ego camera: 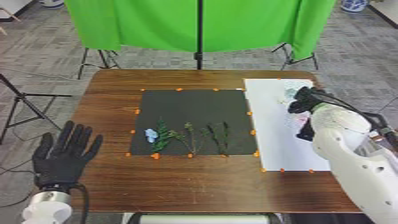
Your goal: Arrange flowers
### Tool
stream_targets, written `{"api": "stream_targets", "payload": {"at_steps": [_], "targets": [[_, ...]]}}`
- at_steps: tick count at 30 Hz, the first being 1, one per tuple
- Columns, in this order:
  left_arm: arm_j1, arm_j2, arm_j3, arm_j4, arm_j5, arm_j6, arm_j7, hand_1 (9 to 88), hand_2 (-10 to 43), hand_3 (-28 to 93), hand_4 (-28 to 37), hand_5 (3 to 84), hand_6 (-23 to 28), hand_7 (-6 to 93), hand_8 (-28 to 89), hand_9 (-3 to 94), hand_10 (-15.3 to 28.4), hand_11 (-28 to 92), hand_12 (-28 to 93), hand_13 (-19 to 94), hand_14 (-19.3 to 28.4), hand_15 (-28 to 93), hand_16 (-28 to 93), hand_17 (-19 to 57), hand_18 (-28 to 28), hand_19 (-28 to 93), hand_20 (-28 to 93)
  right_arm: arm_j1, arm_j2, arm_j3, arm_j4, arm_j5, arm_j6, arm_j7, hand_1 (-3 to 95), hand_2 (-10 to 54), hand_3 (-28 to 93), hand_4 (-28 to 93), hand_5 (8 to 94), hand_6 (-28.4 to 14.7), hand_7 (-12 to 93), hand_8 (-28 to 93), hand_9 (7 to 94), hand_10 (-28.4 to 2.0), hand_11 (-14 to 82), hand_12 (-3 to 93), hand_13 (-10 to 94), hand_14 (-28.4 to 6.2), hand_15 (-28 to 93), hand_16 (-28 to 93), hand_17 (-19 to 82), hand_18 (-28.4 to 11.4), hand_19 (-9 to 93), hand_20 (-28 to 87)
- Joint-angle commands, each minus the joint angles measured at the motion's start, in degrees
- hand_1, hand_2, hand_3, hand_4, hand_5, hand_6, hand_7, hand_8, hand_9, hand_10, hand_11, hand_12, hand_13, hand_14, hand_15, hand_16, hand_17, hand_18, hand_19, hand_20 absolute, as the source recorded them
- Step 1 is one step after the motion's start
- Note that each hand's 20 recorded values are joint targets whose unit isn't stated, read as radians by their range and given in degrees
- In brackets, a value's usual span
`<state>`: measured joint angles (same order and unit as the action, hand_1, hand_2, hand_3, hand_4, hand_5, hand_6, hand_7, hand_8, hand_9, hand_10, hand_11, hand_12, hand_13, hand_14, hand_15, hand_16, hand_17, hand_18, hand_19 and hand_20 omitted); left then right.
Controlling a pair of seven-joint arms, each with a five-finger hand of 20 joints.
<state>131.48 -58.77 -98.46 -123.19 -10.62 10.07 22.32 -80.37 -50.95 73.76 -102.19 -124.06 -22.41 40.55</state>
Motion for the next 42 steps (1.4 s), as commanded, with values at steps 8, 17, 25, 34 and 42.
{"api": "stream_targets", "payload": {"at_steps": [8, 17, 25, 34, 42], "targets": [[-3.2, 2.82, -1.69, -0.4, 2.0, 3.3, -1.24, 29.4, 13.5, 73, -28.3, 43.4, 7.0, 21.0, -12, 40.3, 15.5, 27, 12, 32, 15.5, 43, -6, -4.9, 15.2, 39, 19, -1.6, -2.7, -4.5, 7.0, -1.1, 4.2, 7.3, 53.6, -9.5, 75, -28, 45.9, -3.4, 16, -12, 35.0, -20.0, 9.7, 11.8, 33, -19.0, 40, 11, 21, -27.0, 70, 20], [-3.1, 2.04, -1.64, -0.39, 1.56, 3.24, -1.49, 29.3, 13.5, 73, -28.3, 43.5, 7.1, 20.8, -12, 40.2, 15.5, 27, 12, 32, 15.6, 44, -6, -4.9, 15.2, 40, 19, -1.6, -2.5, -7.8, 8.1, -4.3, 15.1, 8.4, 67.3, -9.5, 63, -28, 62.6, -2.8, 34, 8, 66.5, -13.1, 22.9, 47.9, 67, -4.6, 53, 47, 50, -13.2, 85, 24], [-3.5, 2.01, -1.61, -0.2, 1.87, 2.73, -1.54, 29.3, 13.5, 73, -28.3, 43.6, 7.1, 20.7, -12, 40.2, 15.6, 27, 12, 32, 15.6, 43, -6, -4.9, 15.2, 40, 19, -1.4, -1.3, -8.7, 4.6, -6.3, 22.5, 7.3, 66.5, -9.5, 63, -28, 64.5, -0.8, 46, 12, 69.1, -12.5, 32.5, 53.4, 70, -5.7, 55, 48, 50, -15.1, 89, 26], [-1.1, 1.34, -4.92, -0.73, 1.46, 3.04, 0.44, 29.3, 13.4, 74, -28.3, 43.6, 7.1, 20.6, -12, 40.1, 15.4, 27, 12, 32, 15.5, 43, -6, -5.0, 15.3, 40, 19, 7.4, -5.3, -15.1, -3.0, -12.1, 24.4, -2.2, 66.4, -9.5, 65, -28, 64.8, -1.4, 45, 11, 69.0, -12.6, 31.9, 53.5, 69, -5.8, 56, 48, 48, -16.1, 90, 28], [0.0, 0.22, -4.87, -0.8, 1.51, 2.05, 1.49, 29.2, 13.1, 73, -28.3, 43.4, 7.1, 20.5, -11, 40.1, 15.6, 27, 12, 32, 15.5, 43, -6, -5.0, 15.3, 40, 19, 25.1, -17.9, -30.9, 8.2, -13.0, 22.8, -13.2, 66.0, -9.5, 65, -28, 64.3, -1.2, 44, 11, 68.6, -12.4, 30.2, 52.7, 67, -5.7, 57, 49, 45, -16.3, 90, 30]]}}
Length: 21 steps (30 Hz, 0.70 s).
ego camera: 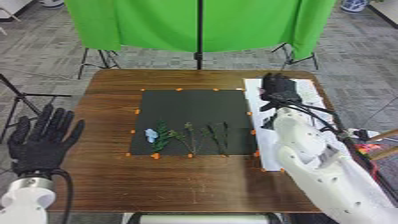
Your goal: Arrange flowers
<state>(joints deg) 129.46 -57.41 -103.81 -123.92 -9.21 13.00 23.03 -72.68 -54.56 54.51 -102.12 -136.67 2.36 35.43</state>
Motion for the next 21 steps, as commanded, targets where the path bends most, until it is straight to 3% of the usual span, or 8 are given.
{"api": "stream_targets", "payload": {"at_steps": [1, 6, 12, 14, 16, 21], "targets": [[2.0, -1.03, 0.68, -0.09, 0.13, -0.98, 0.86, 29.1, 13.0, 74, -28.3, 43.5, 7.2, 20.5, -11, 40.1, 15.6, 27, 12, 32, 15.5, 43, -6, -5.0, 15.3, 40, 19, 18.9, -15.4, -13.3, 9.7, 0.2, -2.5, -8.9, 66.0, -9.5, 65, -28, 64.3, -1.2, 44, 11, 68.6, -12.4, 30.1, 52.7, 67, -5.7, 57, 49, 45, -16.3, 90, 30], [1.0, -0.18, 2.64, 0.49, 0.04, -1.6, 1.18, 29.1, 12.9, 74, -28.3, 43.3, 7.1, 20.4, -11, 40.1, 15.5, 27, 12, 32, 15.6, 43, -6, -5.0, 15.3, 40, 19, 23.8, -19.2, -20.8, 16.4, -0.7, -4.1, -13.4, 65.9, -9.5, 66, -28, 63.9, -1.2, 43, 10, 68.6, -12.1, 28.4, 51.5, 67, -5.6, 57, 49, 45, -16.6, 90, 31], [-2.9, 1.49, 5.88, 2.18, 0.04, -2.77, 0.77, 28.9, 12.2, 74, -28.3, 42.9, 7.0, 20.2, -11, 40.1, 15.5, 27, 13, 32, 15.5, 43, -6, -5.1, 15.3, 39, 19, 27.3, -21.9, -28.6, 22.7, -4.6, -6.8, -16.5, 65.5, -9.5, 66, -28, 63.4, -1.2, 43, 10, 68.6, -11.9, 27.6, 51.2, 67, -5.7, 57, 49, 45, -16.8, 90, 32], [-3.8, 1.73, 6.25, 2.63, -0.05, -3.07, 0.61, 28.9, 12.1, 74, -28.3, 42.9, 7.0, 20.2, -11, 40.1, 15.4, 27, 13, 32, 15.5, 43, -6, -5.0, 15.2, 39, 19, 28.2, -23.4, -29.9, 24.6, -5.4, -8.0, -16.6, 65.3, -9.5, 66, -28, 63.2, -1.2, 42, 9, 68.5, -12.0, 26.9, 50.8, 66, -5.8, 57, 49, 45, -16.9, 90, 33], [-3.7, 2.11, 6.27, 2.55, -0.61, -4.07, 1.53, 28.9, 11.9, 74, -28.3, 42.8, 7.0, 20.2, -11, 40.0, 15.4, 27, 13, 32, 15.4, 43, -5, -5.0, 15.2, 39, 19, 29.0, -23.4, -31.7, 24.4, -3.3, -8.8, -14.7, 65.0, -9.5, 66, -28, 62.9, -1.4, 42, 9, 68.4, -12.0, 26.5, 50.6, 66, -5.7, 56, 49, 45, -17.0, 90, 33], [-2.4, 3.0, 5.41, 1.98, -0.46, -5.29, 2.89, 28.9, 11.4, 74, -28.3, 42.6, 6.9, 19.9, -11, 39.8, 15.4, 27, 13, 32, 15.4, 42, -5, -5.0, 15.3, 39, 19, 31.0, -23.5, -35.5, 24.7, -2.7, -10.5, -12.1, 64.1, -9.5, 67, -28, 62.6, -1.3, 42, 9, 68.5, -12.1, 26.4, 50.6, 66, -5.9, 56, 48, 45, -17.2, 90, 34]]}}
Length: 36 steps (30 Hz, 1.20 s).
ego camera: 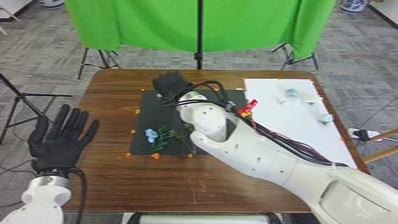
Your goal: Arrange flowers
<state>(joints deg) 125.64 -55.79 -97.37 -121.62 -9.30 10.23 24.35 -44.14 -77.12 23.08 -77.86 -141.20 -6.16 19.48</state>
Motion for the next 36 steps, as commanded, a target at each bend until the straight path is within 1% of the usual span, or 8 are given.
{"api": "stream_targets", "payload": {"at_steps": [1, 8, 29, 31, 32, 33, 34, 36], "targets": [[1.4, 1.34, -1.01, -0.32, -0.39, -2.48, 1.44, 28.9, 11.4, 74, -28.3, 42.6, 6.9, 19.9, -11, 39.8, 15.4, 26, 13, 32, 15.4, 42, -5, -5.0, 15.2, 39, 19, 2.0, -1.1, -3.7, 0.4, 1.4, -3.1, 3.8, 64.0, -9.5, 67, -28, 62.5, -1.3, 42, 8, 68.3, -12.1, 26.4, 50.7, 66, -6.0, 56, 48, 45, -17.2, 90, 34], [1.0, 0.73, -0.89, 0.07, -0.34, -2.45, 0.17, 28.9, 11.3, 74, -28.3, 42.6, 6.8, 20.0, -11, 39.9, 15.3, 26, 13, 32, 15.5, 42, -5, -4.9, 15.2, 39, 19, -2.5, -3.3, 0.7, 3.0, -3.2, -4.2, 1.2, 63.0, -9.5, 67, -28, 61.3, -2.0, 40, 7, 67.5, -12.4, 25.5, 49.7, 65, -6.2, 56, 48, 44, -17.8, 89, 34], [-1.0, 0.67, -0.04, 0.83, -1.3, -2.21, -0.18, 29.1, 11.4, 74, -28.3, 42.7, 6.7, 20.5, -11, 39.9, 15.3, 27, 13, 32, 15.4, 42, -5, -4.8, 15.2, 38, 19, -1.6, -2.5, -3.8, 1.0, -0.3, -3.5, 6.2, 62.9, -9.5, 67, -28, 59.7, -3.3, 34, 3, 66.7, -13.0, 19.0, 45.2, 63, -6.4, 55, 46, 42, -19.1, 88, 35], [-0.9, 0.58, -0.12, 0.75, -1.64, -1.6, -0.31, 29.1, 11.4, 74, -28.3, 42.7, 6.7, 20.5, -11, 40.0, 15.3, 27, 13, 32, 15.4, 42, -5, -4.8, 15.2, 38, 19, -1.7, -2.5, -3.9, 1.1, 0.2, -3.0, 6.1, 62.9, -9.5, 67, -28, 59.5, -3.3, 33, 3, 66.6, -13.1, 18.1, 44.6, 63, -6.4, 55, 46, 42, -19.2, 88, 35], [-1.1, 0.51, -0.05, 0.61, -2.26, -0.43, -0.38, 29.1, 11.5, 74, -28.3, 42.7, 6.7, 20.5, -11, 40.0, 15.4, 26, 13, 32, 15.4, 42, -5, -4.8, 15.2, 38, 19, -2.3, -2.6, -3.2, 1.2, -0.6, -2.9, 5.2, 62.9, -9.5, 67, -28, 59.6, -3.2, 33, 3, 66.7, -13.2, 17.7, 44.4, 63, -6.4, 55, 46, 42, -19.2, 88, 35], [-1.2, 0.62, 0.08, 0.62, -3.17, -0.32, -0.16, 29.2, 11.5, 74, -28.3, 42.7, 6.8, 20.5, -11, 39.9, 15.4, 26, 13, 32, 15.4, 42, -5, -4.8, 15.2, 38, 19, -2.2, -2.6, -3.4, 1.3, -1.0, -2.6, 5.2, 62.9, -9.5, 67, -28, 59.7, -3.2, 32, 3, 66.8, -13.3, 17.1, 44.3, 63, -6.4, 55, 46, 42, -19.2, 88, 35], [-1.2, 0.57, 0.07, 0.83, -3.38, -1.11, -0.38, 29.2, 11.6, 74, -28.3, 42.6, 6.7, 20.5, -12, 39.9, 15.3, 26, 13, 32, 15.4, 42, -5, -4.8, 15.2, 38, 19, -2.6, -2.7, -2.9, 1.4, -1.9, -3.0, 4.9, 62.9, -9.5, 67, -28, 59.8, -3.2, 31, 2, 66.9, -13.4, 16.8, 44.1, 63, -6.4, 55, 46, 42, -19.3, 88, 35], [-1.2, 0.6, 0.13, 0.71, -3.21, -0.77, -0.28, 29.1, 11.6, 74, -28.3, 42.6, 6.8, 20.5, -12, 40.0, 15.4, 27, 13, 32, 15.5, 42, -5, -4.8, 15.2, 38, 19, -3.2, -3.0, -2.4, 1.5, -2.4, -4.0, 5.0, 63.0, -9.5, 67, -28, 60.1, -3.2, 29, 2, 67.2, -13.4, 16.3, 43.9, 63, -6.5, 55, 46, 42, -19.3, 88, 35]]}}
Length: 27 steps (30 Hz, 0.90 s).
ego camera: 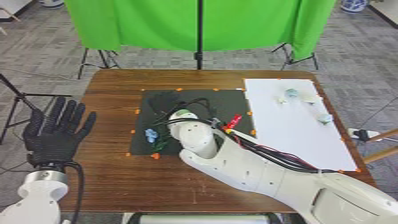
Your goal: Arrange flowers
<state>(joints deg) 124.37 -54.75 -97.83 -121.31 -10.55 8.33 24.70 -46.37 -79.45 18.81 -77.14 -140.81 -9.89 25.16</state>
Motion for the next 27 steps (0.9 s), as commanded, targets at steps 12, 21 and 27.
{"api": "stream_targets", "payload": {"at_steps": [12, 21, 27], "targets": [[-1.4, -0.19, 0.7, 0.4, -3.28, 2.66, -0.36, 29.2, 12.4, 74, -28.3, 43.8, 6.9, 20.1, -12, 40.9, 15.3, 27, 13, 33, 15.4, 43, -5, -4.8, 15.2, 39, 19, -0.9, -0.6, 1.9, 1.6, -1.9, -0.4, 0.9, 62.5, -9.5, 68, -28, 58.6, -2.7, 22, -11, 66.0, -14.0, 15.9, 36.6, 63, -6.6, 52, 44, 41, -20.1, 87, 35], [-2.0, -0.28, 1.11, 0.52, -3.48, 2.97, -0.48, 29.0, 12.4, 74, -28.3, 43.5, 6.6, 19.8, -12, 40.6, 15.3, 27, 12, 33, 15.4, 44, -6, -4.8, 15.2, 39, 19, -0.4, -0.7, 0.5, 2.1, -1.1, 1.8, 3.8, 60.7, -9.5, 69, -28, 53.0, -3.9, 20, -12, 59.1, -17.0, 23.3, 20.6, 61, -7.2, 51, 42, 40, -21.1, 86, 34], [-1.8, -0.17, 1.14, 0.43, -3.53, 3.28, -0.22, 29.0, 12.3, 74, -28.3, 43.1, 6.5, 19.9, -12, 39.4, 15.0, 27, 12, 32, 15.2, 43, -6, -4.8, 15.2, 39, 19, -0.2, -0.5, -0.6, 1.5, 0.2, 2.7, 6.0, 58.2, -9.5, 70, -28, 53.0, -5.1, 18, -12, 57.9, -18.2, 21.8, 19.5, 60, -8.8, 53, 40, 39, -22.0, 87, 33]]}}
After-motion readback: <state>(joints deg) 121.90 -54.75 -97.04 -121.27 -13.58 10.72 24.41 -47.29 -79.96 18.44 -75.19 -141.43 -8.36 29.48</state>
